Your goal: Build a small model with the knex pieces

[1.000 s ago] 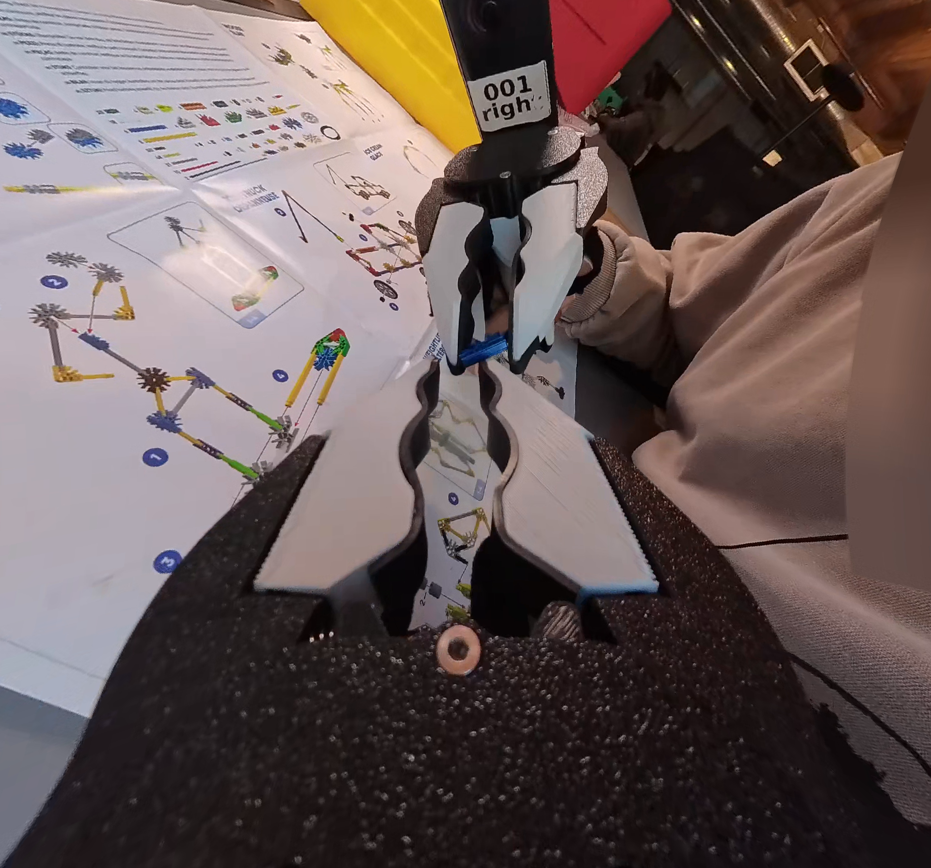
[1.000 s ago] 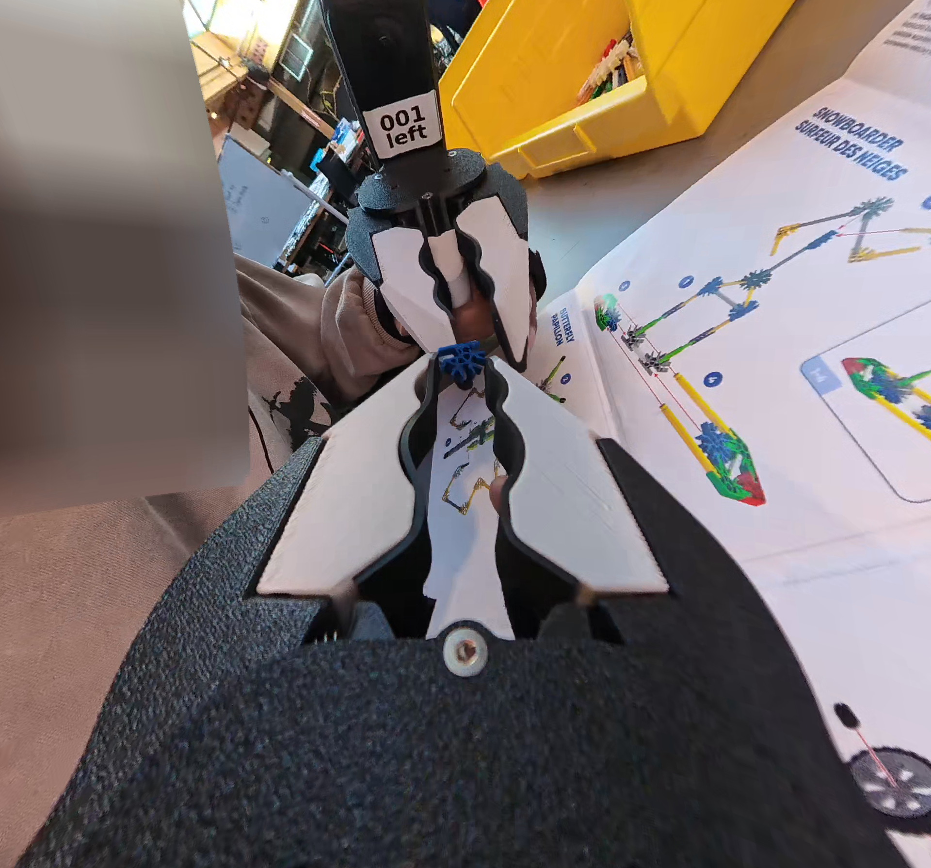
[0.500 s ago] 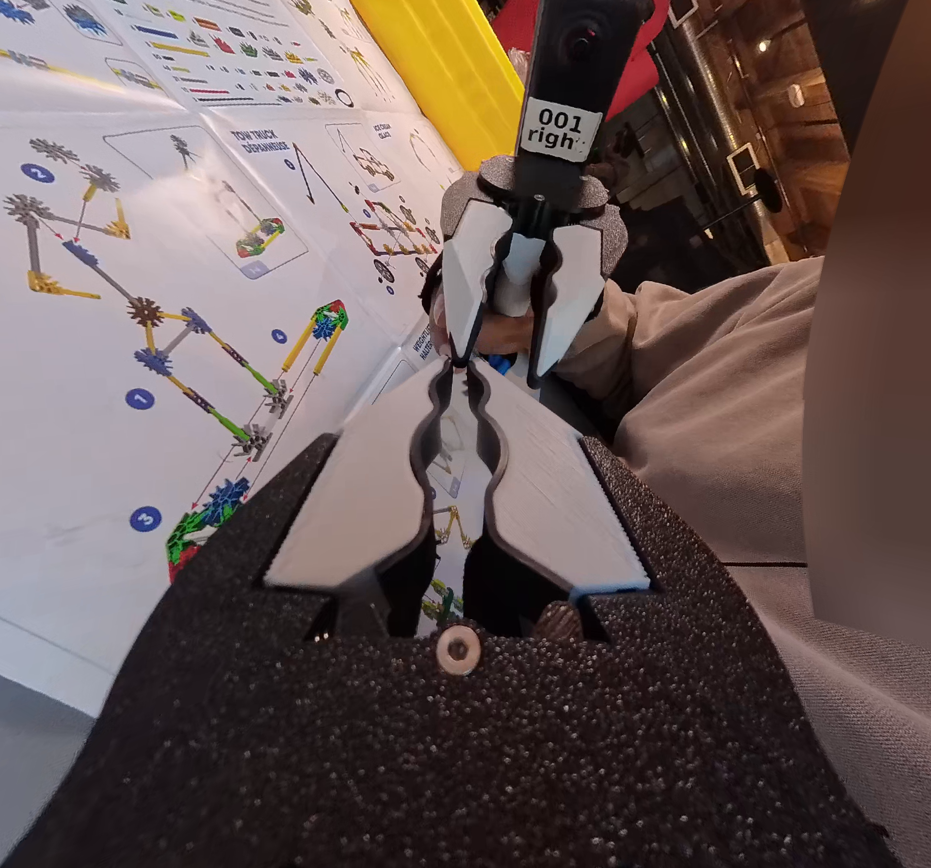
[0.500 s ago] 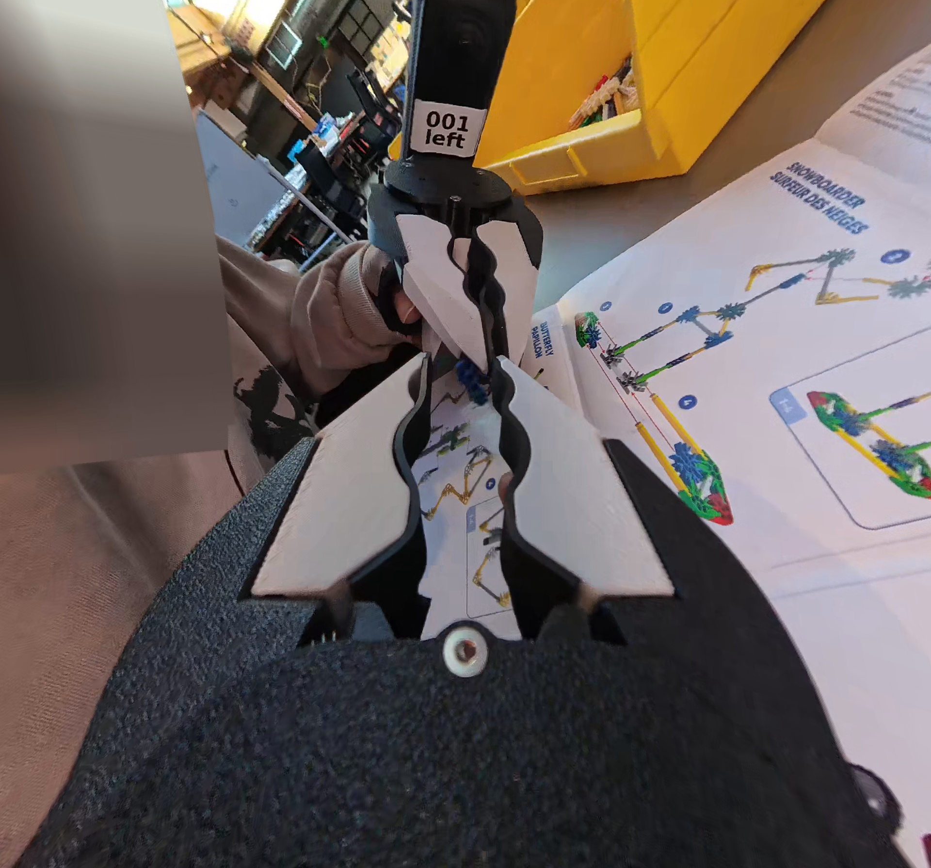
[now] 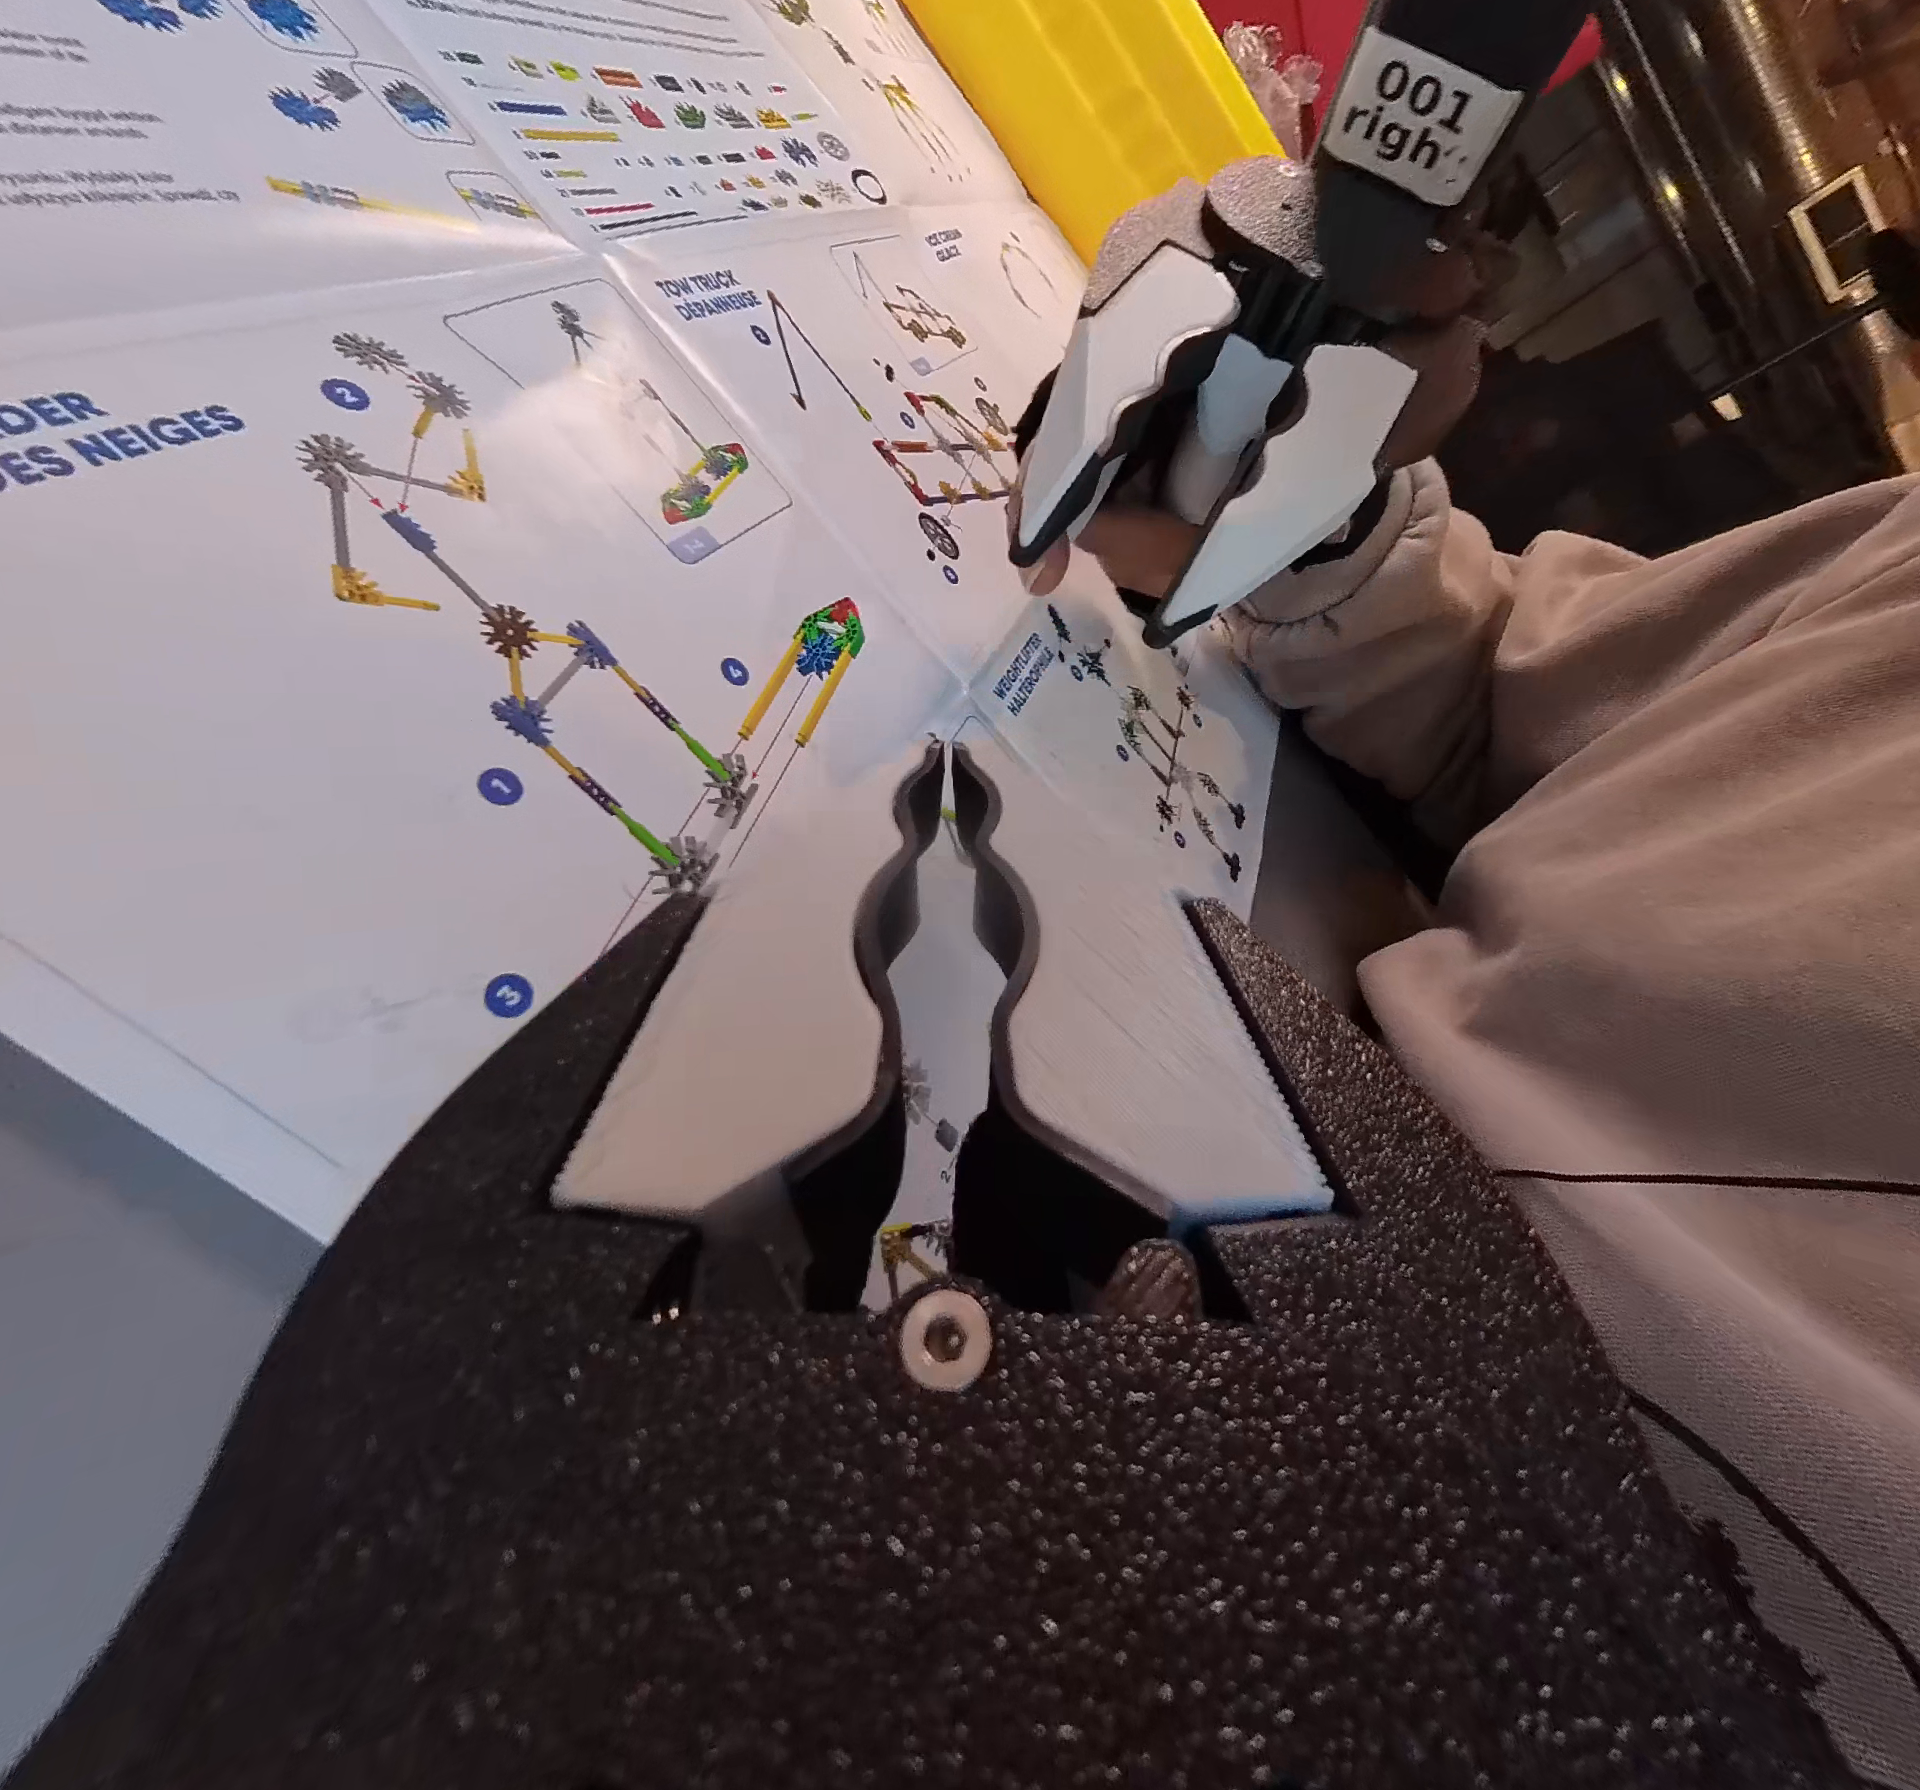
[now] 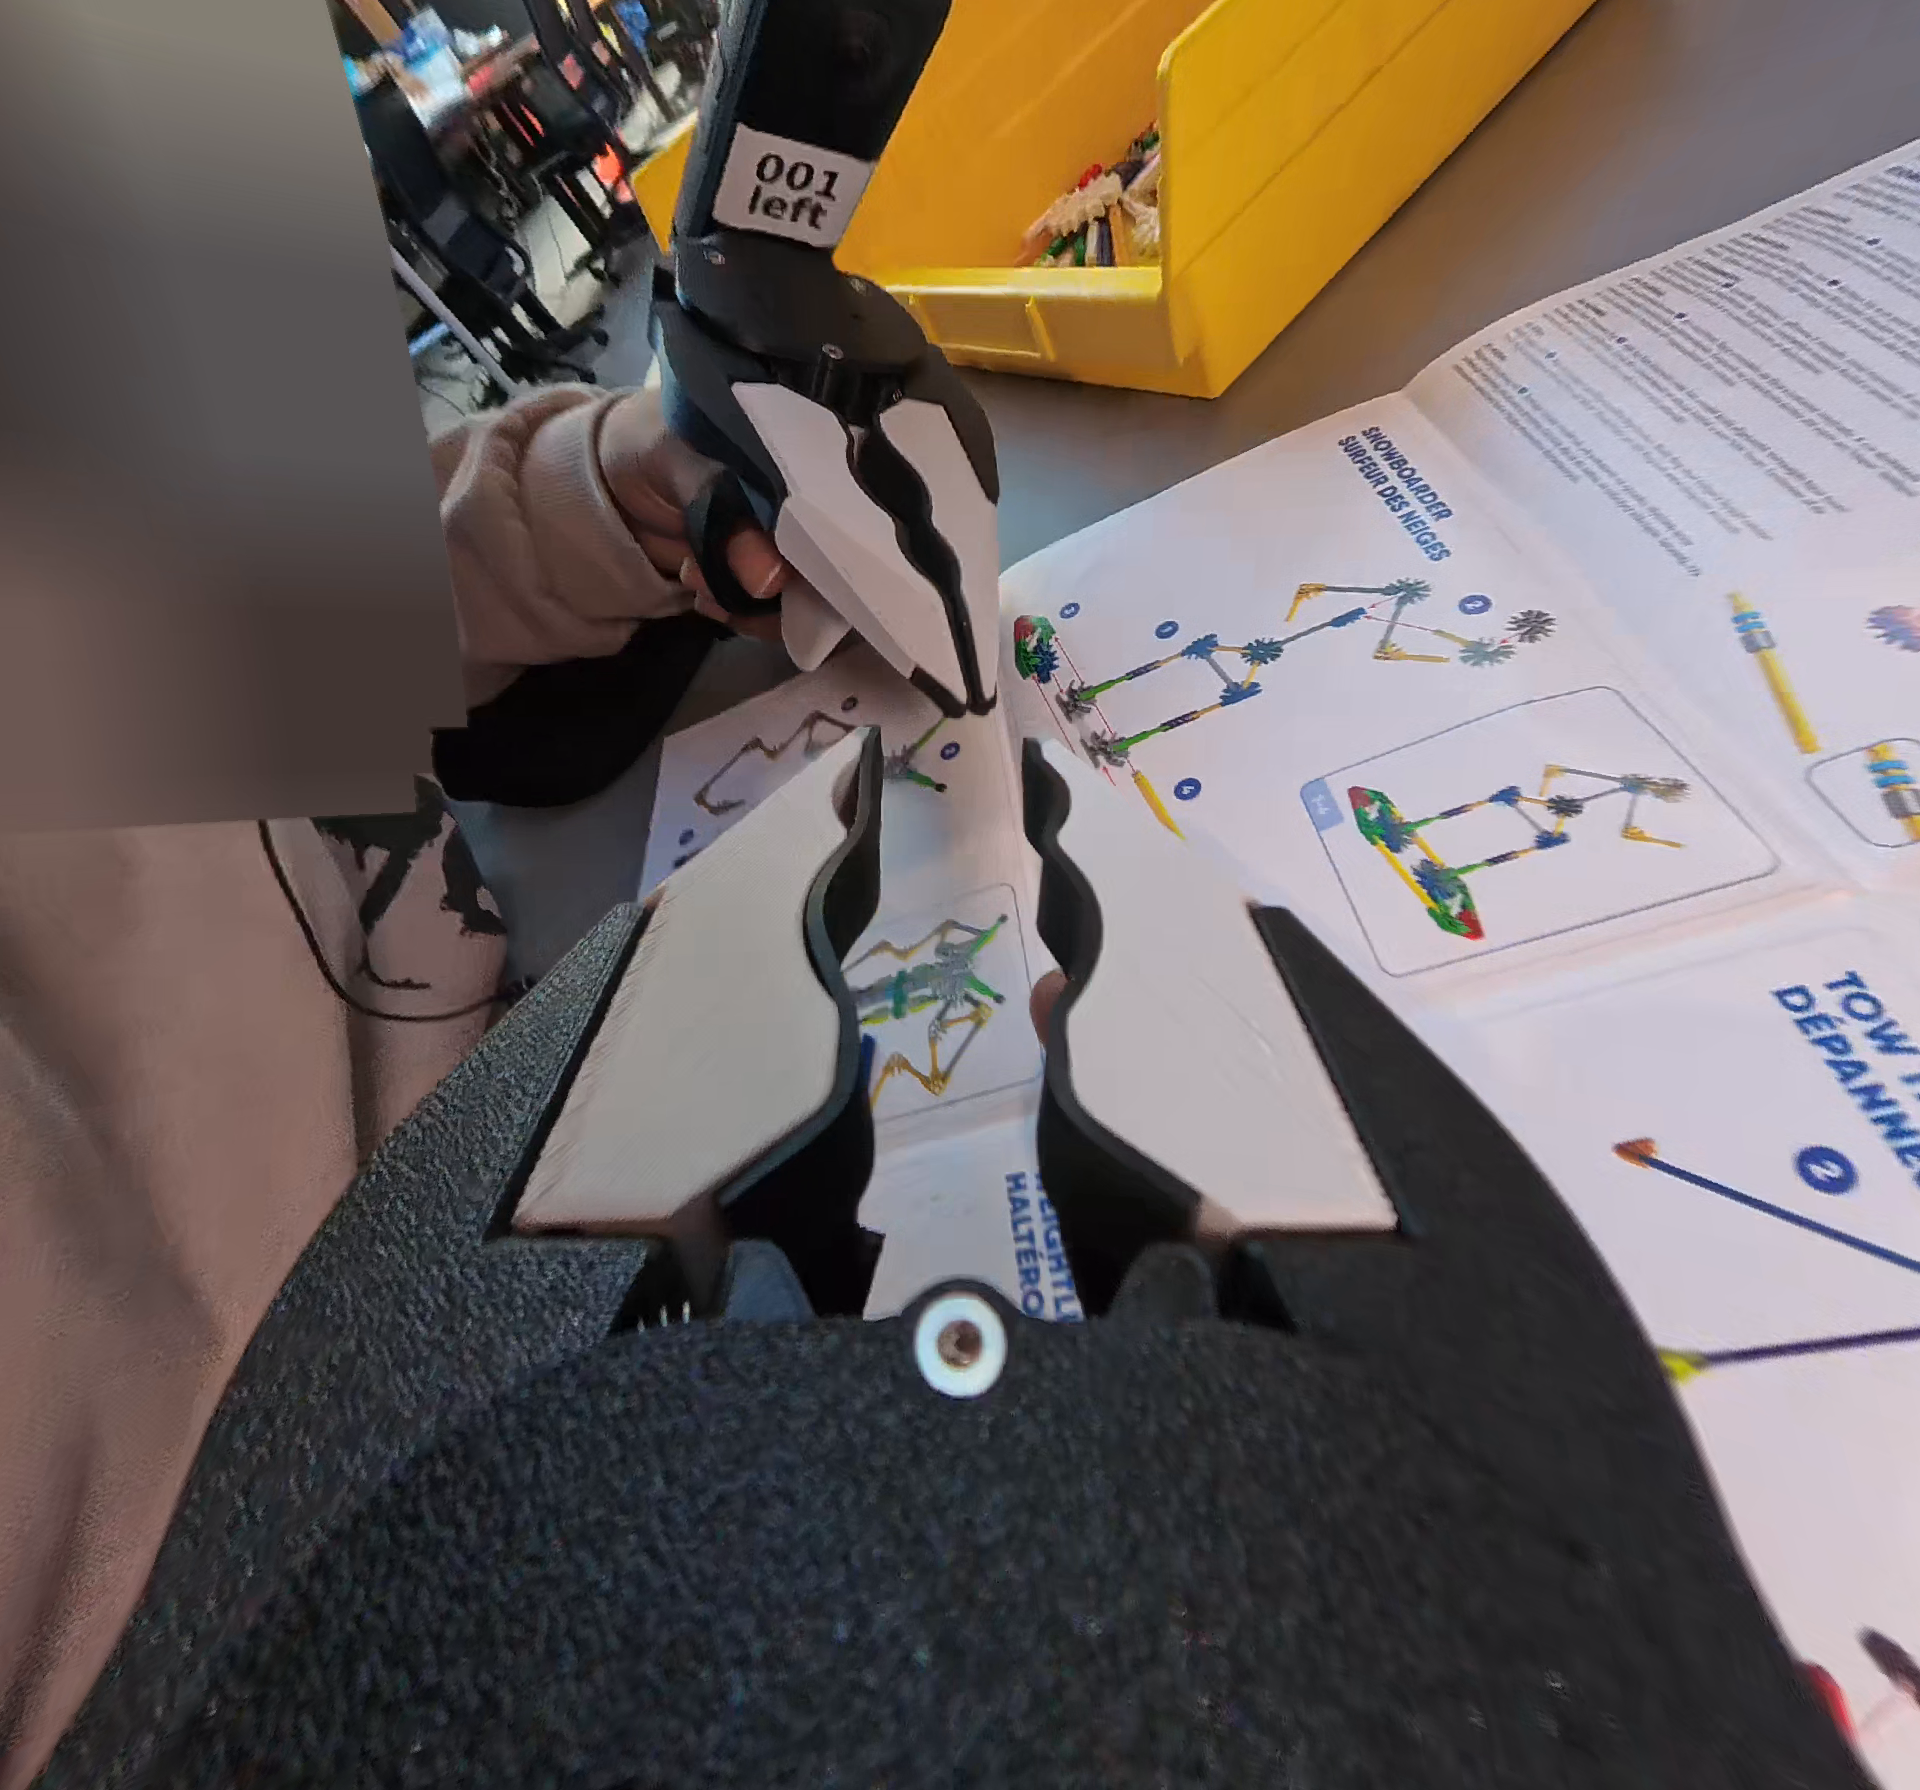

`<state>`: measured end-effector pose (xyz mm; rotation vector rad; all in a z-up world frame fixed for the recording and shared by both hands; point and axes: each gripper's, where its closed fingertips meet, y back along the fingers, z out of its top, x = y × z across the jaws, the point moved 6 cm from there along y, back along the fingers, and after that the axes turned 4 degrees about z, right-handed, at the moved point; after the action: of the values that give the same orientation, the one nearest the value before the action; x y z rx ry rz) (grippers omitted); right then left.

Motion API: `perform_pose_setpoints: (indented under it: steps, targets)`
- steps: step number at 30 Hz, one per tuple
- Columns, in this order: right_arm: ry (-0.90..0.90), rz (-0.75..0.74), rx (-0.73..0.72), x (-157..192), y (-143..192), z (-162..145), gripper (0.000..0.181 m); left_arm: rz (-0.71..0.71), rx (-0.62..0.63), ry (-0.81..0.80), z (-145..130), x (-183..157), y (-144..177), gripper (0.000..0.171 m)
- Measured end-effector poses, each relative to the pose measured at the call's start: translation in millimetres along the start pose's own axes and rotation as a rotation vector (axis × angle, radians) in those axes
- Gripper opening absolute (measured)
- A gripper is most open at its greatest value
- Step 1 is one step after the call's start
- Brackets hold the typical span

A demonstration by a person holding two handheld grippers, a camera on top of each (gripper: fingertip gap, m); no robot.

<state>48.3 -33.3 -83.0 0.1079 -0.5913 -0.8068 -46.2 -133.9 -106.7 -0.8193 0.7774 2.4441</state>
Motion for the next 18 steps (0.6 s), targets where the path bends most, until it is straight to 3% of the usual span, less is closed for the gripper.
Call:
perform_pose_setpoints:
  steps: [8, 18]
  targets:
    - [0.273, -0.044, 0.348, 12, 10, -40, 0.032, 0.099, 0.022, -0.077, -2, 7, 1, 0.003]
    - [0.394, -0.016, 0.540, 26, -1, -66, 0.042, 0.140, 0.037, -0.125, -2, 6, 1, 0.004]
